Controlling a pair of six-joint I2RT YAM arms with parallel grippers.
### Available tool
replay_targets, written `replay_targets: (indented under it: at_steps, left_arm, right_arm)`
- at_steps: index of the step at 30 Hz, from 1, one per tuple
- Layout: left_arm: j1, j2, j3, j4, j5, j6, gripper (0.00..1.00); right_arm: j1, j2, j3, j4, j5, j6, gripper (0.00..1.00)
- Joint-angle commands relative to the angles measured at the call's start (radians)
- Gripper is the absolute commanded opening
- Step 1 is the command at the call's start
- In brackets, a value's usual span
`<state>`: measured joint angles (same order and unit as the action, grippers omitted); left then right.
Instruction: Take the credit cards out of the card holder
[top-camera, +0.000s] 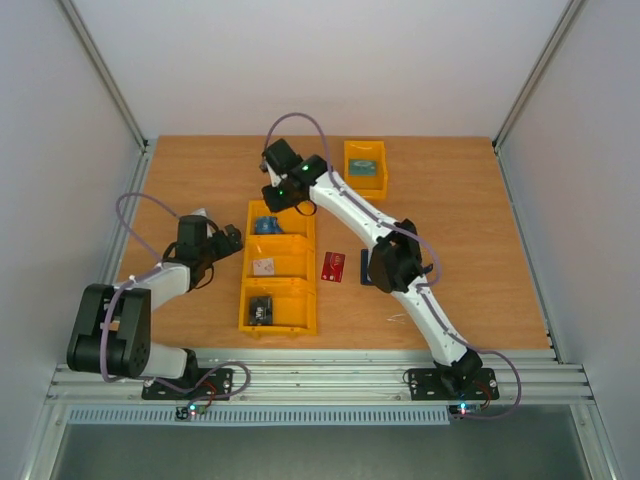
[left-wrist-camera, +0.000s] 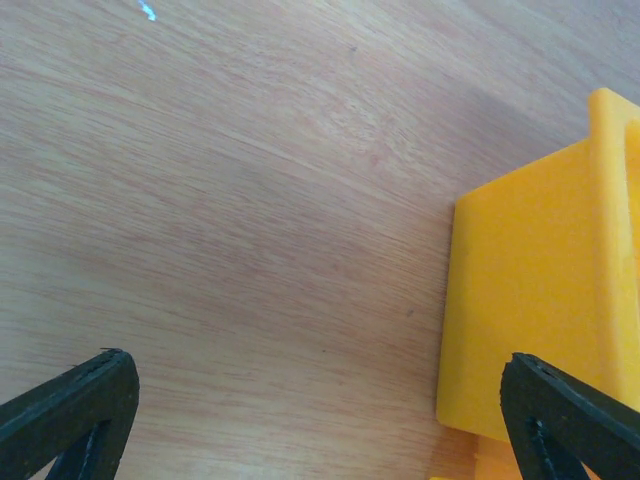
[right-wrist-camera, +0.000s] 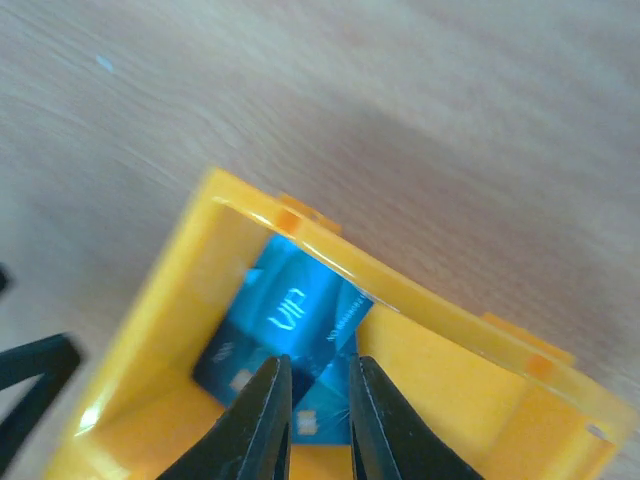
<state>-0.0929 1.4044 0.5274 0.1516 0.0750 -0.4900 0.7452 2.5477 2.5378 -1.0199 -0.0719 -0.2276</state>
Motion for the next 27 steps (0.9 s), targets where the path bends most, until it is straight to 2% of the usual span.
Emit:
replay_targets:
  at_steps: [1,3,6,9,12,15,18,21,24,27]
  left_arm:
    - [0.018,-0.056,0.025,-0.032,-0.018,0.013,0.99]
    - [0.023,-0.080,0.024,-0.043,-0.025,0.014,0.99]
    - [0.028,-0.120,0.026,-0.052,-0.030,0.029,0.99]
    - [0.031,-0.168,0.034,-0.066,-0.007,0.060,0.99]
    - [0.036,-0.217,0.056,-0.104,0.002,0.091,0.99]
    - [0.040,-0.263,0.079,-0.163,-0.002,0.110,0.99]
    - [0.042,-0.289,0.092,-0.204,0.004,0.109,0.99]
    - [0.042,-0.293,0.092,-0.193,0.033,0.098,0.99]
    - [0.042,-0.289,0.099,-0.189,0.050,0.091,0.99]
    - [0.042,-0.284,0.102,-0.183,0.054,0.090,0.99]
  right_arm:
    - [-0.019,-0.189,0.019,-0.011,-0.120,-0.062,0.16]
    - [-0.034,-0.257,0.004,-0.049,-0.120,-0.070,0.18]
    - [-0.094,-0.404,-0.144,-0.088,-0.063,-0.060,0.20]
    - [-0.209,-0.564,-0.372,-0.113,-0.056,-0.011,0.21]
    - [-0.372,-0.739,-0.681,-0.085,-0.087,0.079,0.26]
    - [-0.561,-0.923,-0.998,0.022,-0.163,0.179,0.38]
    - [-0.721,-1.059,-1.227,0.065,-0.236,0.265,0.55]
    - [-0.851,-1.127,-1.434,0.113,-0.320,0.312,0.68]
    - [-0.897,-1.156,-1.548,0.138,-0.322,0.337,0.76]
    - [-0.908,-1.158,-1.634,0.205,-0.353,0.362,0.78]
